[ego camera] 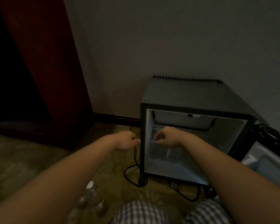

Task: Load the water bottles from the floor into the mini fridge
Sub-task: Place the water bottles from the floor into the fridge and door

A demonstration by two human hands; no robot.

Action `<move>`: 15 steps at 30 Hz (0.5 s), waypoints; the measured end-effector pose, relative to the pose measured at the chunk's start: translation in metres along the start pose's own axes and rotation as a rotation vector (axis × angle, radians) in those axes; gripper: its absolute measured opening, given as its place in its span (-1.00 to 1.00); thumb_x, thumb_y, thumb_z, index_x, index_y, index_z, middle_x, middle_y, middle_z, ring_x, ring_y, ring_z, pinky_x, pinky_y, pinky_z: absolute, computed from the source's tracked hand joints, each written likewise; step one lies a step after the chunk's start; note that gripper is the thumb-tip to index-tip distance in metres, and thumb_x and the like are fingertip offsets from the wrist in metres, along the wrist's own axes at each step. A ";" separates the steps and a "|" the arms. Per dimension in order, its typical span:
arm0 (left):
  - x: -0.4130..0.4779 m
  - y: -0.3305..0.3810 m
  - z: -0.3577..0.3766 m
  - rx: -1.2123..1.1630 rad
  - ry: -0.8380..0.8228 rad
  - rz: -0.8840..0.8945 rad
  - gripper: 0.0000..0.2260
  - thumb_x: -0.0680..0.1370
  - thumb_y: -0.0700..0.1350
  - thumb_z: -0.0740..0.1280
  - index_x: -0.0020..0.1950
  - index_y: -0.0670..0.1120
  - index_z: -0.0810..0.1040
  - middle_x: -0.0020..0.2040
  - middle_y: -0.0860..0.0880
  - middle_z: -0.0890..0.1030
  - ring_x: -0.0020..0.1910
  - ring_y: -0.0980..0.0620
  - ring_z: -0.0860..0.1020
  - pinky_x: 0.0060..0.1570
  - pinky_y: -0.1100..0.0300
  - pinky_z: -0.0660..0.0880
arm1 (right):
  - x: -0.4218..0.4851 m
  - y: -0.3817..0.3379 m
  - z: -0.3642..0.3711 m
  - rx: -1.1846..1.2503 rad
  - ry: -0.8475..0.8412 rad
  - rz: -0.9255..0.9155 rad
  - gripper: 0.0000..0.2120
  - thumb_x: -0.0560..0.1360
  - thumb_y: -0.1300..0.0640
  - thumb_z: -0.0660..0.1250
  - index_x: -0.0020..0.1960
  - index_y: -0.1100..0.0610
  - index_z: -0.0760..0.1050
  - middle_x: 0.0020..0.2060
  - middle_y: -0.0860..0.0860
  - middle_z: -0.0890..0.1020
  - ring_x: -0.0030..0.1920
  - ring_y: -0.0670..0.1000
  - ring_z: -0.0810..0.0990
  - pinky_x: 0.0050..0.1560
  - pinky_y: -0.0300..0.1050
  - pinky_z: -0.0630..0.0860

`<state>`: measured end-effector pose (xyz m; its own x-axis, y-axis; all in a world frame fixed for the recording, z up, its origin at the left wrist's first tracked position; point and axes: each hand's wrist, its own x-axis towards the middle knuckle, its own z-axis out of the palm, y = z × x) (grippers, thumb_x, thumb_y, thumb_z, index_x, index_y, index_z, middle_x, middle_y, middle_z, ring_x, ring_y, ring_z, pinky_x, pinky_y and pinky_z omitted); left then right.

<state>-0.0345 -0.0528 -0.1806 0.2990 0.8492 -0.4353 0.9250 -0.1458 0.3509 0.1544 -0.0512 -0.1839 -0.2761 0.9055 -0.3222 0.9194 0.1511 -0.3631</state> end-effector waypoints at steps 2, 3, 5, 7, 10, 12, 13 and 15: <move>-0.035 -0.017 -0.009 0.009 0.071 -0.011 -0.61 0.61 0.07 0.10 0.32 -0.12 0.44 0.26 -0.13 0.50 0.23 -0.08 0.47 0.18 0.07 0.41 | -0.009 -0.034 -0.002 0.000 0.010 -0.045 -0.71 0.55 0.12 0.26 0.24 0.15 0.51 0.20 0.11 0.56 0.19 0.08 0.53 0.22 -0.04 0.47; -0.050 -0.024 -0.012 0.013 0.098 -0.018 -0.62 0.61 0.07 0.10 0.31 -0.12 0.44 0.26 -0.13 0.50 0.23 -0.09 0.47 0.17 0.08 0.41 | -0.012 -0.049 -0.001 -0.007 0.013 -0.066 -0.71 0.55 0.11 0.26 0.24 0.15 0.50 0.19 0.11 0.57 0.19 0.08 0.54 0.23 -0.03 0.48; -0.086 -0.045 -0.013 0.038 0.131 -0.064 -0.61 0.61 0.07 0.10 0.33 -0.12 0.42 0.26 -0.12 0.49 0.22 -0.09 0.48 0.16 0.09 0.41 | -0.019 -0.087 0.008 -0.017 0.011 -0.119 -0.70 0.55 0.11 0.25 0.25 0.14 0.49 0.21 0.10 0.55 0.20 0.08 0.53 0.21 -0.05 0.48; -0.118 -0.071 -0.009 0.071 0.133 -0.120 -0.61 0.61 0.07 0.11 0.34 -0.10 0.41 0.25 -0.10 0.49 0.21 -0.08 0.48 0.14 0.10 0.41 | -0.026 -0.123 0.024 -0.005 -0.008 -0.167 -0.71 0.56 0.11 0.25 0.26 0.12 0.48 0.22 0.07 0.54 0.20 0.07 0.52 0.14 -0.11 0.46; -0.159 -0.113 0.004 0.095 0.103 -0.209 -0.63 0.60 0.08 0.12 0.31 -0.10 0.43 0.25 -0.11 0.49 0.19 -0.09 0.49 0.09 0.09 0.41 | -0.034 -0.172 0.059 -0.011 -0.050 -0.227 -0.71 0.55 0.12 0.25 0.26 0.08 0.48 0.22 0.05 0.54 0.18 0.05 0.53 0.11 -0.13 0.46; -0.179 -0.138 0.016 0.089 0.083 -0.259 -0.62 0.60 0.08 0.12 0.29 -0.12 0.45 0.25 -0.11 0.50 0.21 -0.11 0.48 0.10 0.10 0.40 | -0.037 -0.197 0.083 -0.010 -0.070 -0.256 -0.72 0.55 0.13 0.25 0.25 0.09 0.48 0.21 0.05 0.54 0.18 0.05 0.54 0.15 -0.10 0.48; -0.189 -0.150 0.023 0.075 0.078 -0.285 -0.62 0.60 0.07 0.13 0.29 -0.14 0.46 0.24 -0.11 0.51 0.21 -0.12 0.49 0.12 0.10 0.41 | -0.039 -0.207 0.096 -0.003 -0.094 -0.272 -0.72 0.55 0.13 0.25 0.25 0.11 0.48 0.21 0.06 0.55 0.17 0.06 0.55 0.17 -0.08 0.50; -0.208 -0.179 0.042 0.002 0.053 -0.337 -0.65 0.59 0.02 0.16 0.24 -0.17 0.51 0.18 -0.13 0.54 0.18 -0.12 0.52 0.15 0.08 0.43 | -0.039 -0.229 0.129 0.011 -0.157 -0.299 -0.72 0.55 0.14 0.25 0.24 0.14 0.49 0.20 0.09 0.56 0.16 0.08 0.56 0.20 -0.03 0.50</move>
<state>-0.2527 -0.2250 -0.1881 -0.0362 0.8749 -0.4830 0.9703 0.1465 0.1927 -0.0812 -0.1725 -0.2013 -0.5740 0.7494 -0.3301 0.7881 0.3963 -0.4710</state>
